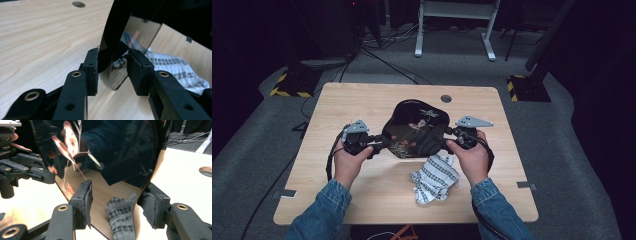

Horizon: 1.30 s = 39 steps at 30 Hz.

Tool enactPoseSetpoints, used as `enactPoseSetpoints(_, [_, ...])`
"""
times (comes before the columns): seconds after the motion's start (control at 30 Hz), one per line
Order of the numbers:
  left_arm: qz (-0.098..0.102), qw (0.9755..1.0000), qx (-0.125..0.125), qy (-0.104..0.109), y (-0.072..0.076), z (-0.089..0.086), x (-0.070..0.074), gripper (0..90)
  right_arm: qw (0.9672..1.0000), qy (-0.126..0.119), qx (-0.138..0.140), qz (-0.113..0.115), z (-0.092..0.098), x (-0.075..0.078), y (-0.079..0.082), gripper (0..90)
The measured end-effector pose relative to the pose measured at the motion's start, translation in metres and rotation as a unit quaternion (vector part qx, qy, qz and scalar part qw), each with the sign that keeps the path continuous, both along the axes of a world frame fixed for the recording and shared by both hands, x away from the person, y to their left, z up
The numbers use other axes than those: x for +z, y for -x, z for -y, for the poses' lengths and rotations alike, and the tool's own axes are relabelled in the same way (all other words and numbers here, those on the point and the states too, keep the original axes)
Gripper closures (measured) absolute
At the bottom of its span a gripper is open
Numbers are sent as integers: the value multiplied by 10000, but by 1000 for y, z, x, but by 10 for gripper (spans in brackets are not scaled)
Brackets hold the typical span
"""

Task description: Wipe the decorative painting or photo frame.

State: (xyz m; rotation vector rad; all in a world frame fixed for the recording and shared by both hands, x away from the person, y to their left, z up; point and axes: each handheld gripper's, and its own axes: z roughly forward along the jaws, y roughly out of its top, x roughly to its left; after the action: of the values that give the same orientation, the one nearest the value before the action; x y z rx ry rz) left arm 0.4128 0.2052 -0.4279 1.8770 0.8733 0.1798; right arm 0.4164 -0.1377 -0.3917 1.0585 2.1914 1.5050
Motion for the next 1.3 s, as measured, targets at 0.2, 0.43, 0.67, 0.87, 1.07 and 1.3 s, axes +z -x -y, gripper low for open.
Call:
enactPoseSetpoints(0.2, [48, 10000, -62, 57, -15, 0, -2, 595, 9999, -30, -125, -12, 1, -5, 4, 469])
enactPoseSetpoints(0.43, [18, 9999, -47, 127, -25, 2, -9, 564, 9997, -19, -209, -79, 1, -10, 5, 468])
enactPoseSetpoints(0.67, [-12, 9999, -9, 122, -34, 2, -17, 535, 9997, 35, -177, -185, -2, -16, 4, 466])
enactPoseSetpoints(0.87, [24, 9999, -9, 127, -36, 2, -22, 522, 9996, 53, -105, -253, -2, -22, 2, 464])
enactPoseSetpoints(1.07, [114, 9997, 61, 189, -39, 3, -26, 490, 9998, 101, 19, -169, -3, -22, 3, 439])
enactPoseSetpoints(1.3, [252, 9991, 202, 291, -36, 3, -26, 467, 9999, 135, 72, -61, -4, -22, 3, 413])
